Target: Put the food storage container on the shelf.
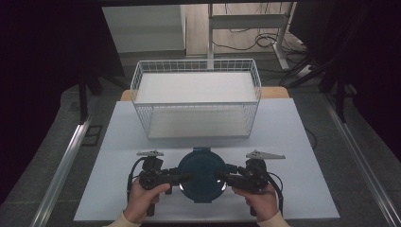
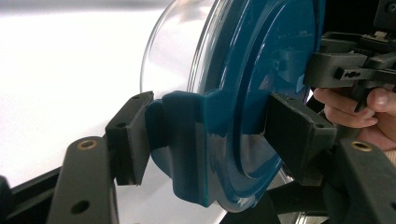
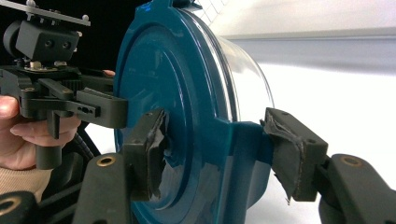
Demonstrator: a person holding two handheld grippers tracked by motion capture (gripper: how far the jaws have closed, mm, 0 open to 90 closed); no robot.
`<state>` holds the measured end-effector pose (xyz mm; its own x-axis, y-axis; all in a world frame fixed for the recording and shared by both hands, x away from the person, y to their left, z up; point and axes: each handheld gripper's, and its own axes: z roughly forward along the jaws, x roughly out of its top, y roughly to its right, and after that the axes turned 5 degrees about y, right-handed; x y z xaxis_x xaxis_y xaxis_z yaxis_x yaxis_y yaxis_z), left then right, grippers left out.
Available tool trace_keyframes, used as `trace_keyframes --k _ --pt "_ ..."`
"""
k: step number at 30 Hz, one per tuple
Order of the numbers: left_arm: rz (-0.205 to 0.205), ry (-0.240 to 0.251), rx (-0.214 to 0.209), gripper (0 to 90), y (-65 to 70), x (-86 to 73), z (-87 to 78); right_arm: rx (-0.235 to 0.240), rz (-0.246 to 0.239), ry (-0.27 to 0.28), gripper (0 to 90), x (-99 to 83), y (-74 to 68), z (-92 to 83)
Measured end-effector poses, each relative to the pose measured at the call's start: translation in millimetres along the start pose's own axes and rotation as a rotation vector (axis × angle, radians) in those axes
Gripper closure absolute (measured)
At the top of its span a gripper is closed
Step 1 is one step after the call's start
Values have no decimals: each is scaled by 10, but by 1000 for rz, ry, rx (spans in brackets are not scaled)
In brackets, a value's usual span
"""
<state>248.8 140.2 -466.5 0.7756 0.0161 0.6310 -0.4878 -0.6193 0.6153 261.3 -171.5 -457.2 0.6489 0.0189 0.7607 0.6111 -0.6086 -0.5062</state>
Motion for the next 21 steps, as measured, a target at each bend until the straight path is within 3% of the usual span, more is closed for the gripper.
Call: trace_keyframes --k 12,21 --pt "39 13 3 345 54 185 -61 2 -36 20 406 167 -43 -17" --pt "57 34 6 345 107 396 -118 4 -64 36 406 395 -77 -26"
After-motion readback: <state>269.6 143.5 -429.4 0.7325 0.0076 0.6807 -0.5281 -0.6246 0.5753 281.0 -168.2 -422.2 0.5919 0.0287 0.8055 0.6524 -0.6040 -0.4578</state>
